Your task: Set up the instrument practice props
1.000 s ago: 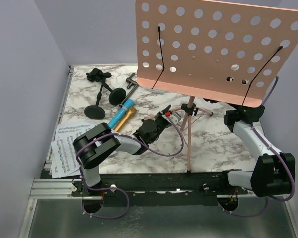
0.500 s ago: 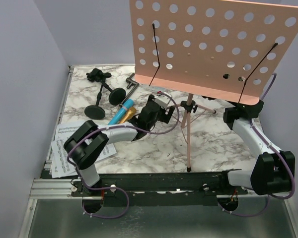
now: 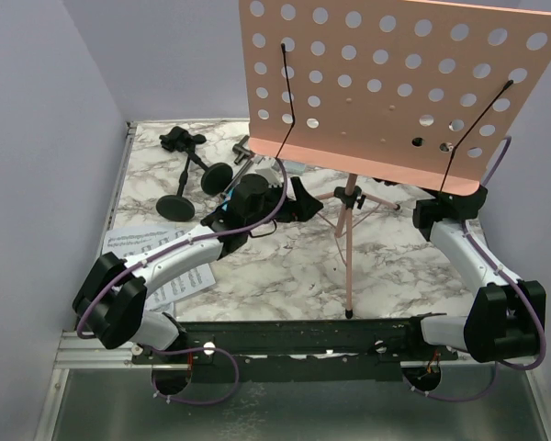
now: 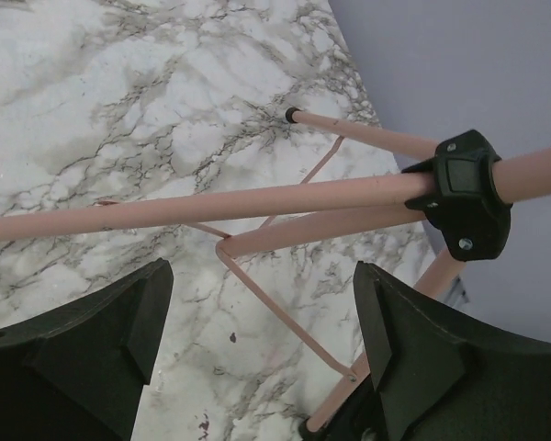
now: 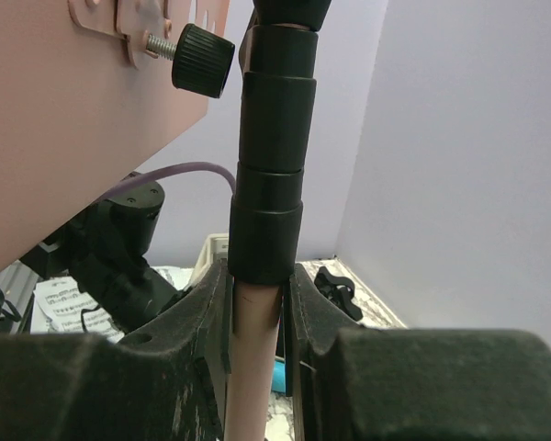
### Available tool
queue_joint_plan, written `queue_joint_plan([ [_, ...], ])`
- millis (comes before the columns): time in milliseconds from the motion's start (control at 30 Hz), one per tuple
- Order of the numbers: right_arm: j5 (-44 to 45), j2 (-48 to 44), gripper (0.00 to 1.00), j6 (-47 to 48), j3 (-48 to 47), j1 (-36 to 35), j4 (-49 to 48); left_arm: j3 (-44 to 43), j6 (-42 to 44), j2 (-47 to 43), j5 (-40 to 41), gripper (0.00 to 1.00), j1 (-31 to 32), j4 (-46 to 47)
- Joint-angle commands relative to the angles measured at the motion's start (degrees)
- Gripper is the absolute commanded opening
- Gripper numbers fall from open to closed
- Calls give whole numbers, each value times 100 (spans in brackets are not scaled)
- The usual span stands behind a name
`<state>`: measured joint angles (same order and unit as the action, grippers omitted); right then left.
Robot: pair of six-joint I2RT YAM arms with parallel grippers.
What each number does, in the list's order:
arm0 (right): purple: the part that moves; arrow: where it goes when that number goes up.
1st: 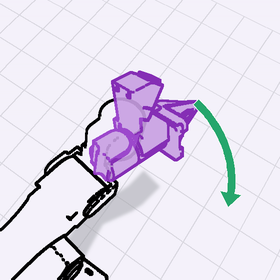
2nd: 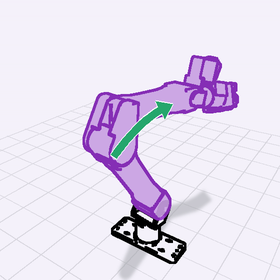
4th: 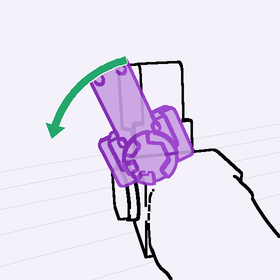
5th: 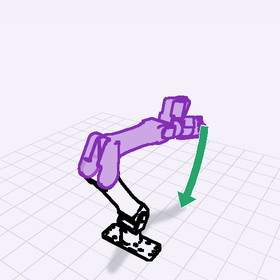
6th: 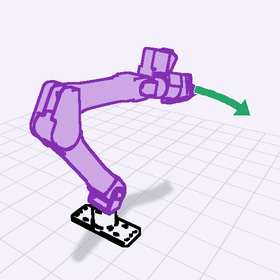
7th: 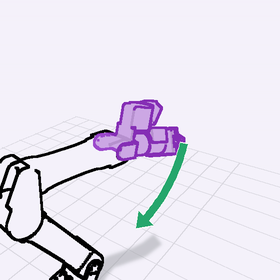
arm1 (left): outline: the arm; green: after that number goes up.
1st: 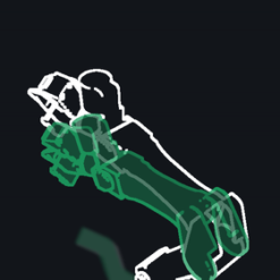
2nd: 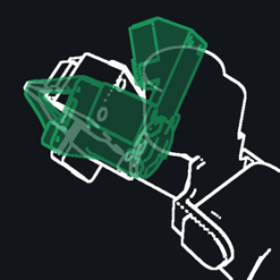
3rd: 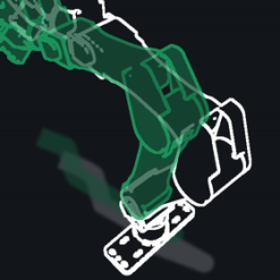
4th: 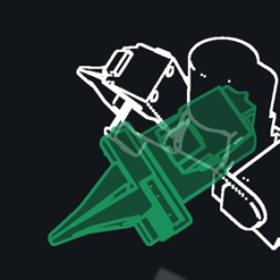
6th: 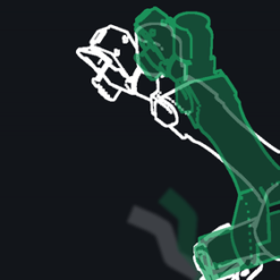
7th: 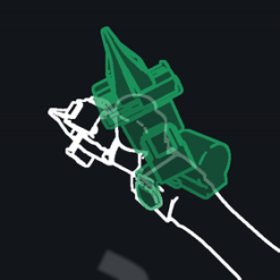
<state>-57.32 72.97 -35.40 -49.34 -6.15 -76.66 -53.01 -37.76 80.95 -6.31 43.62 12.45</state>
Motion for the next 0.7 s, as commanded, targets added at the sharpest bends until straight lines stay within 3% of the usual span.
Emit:
queue_joint_plan([
  [0,330,-143,0,517,-68,22,-755,222,-920,-232,-605,85,-166,77],
  [133,275,18,0,297,-272,18,-941,564,614,-500,388,85,-109,873],
  [267,217,145,0,199,-465,18,-1003,646,2072,-239,112,87,-99,2135],
  [433,268,240,0,113,-647,18,-1011,78,2965,563,-463,83,-98,2367],
  [667,359,449,0,-105,-982,19,-1162,-261,3519,1363,-882,75,-89,2781],
])
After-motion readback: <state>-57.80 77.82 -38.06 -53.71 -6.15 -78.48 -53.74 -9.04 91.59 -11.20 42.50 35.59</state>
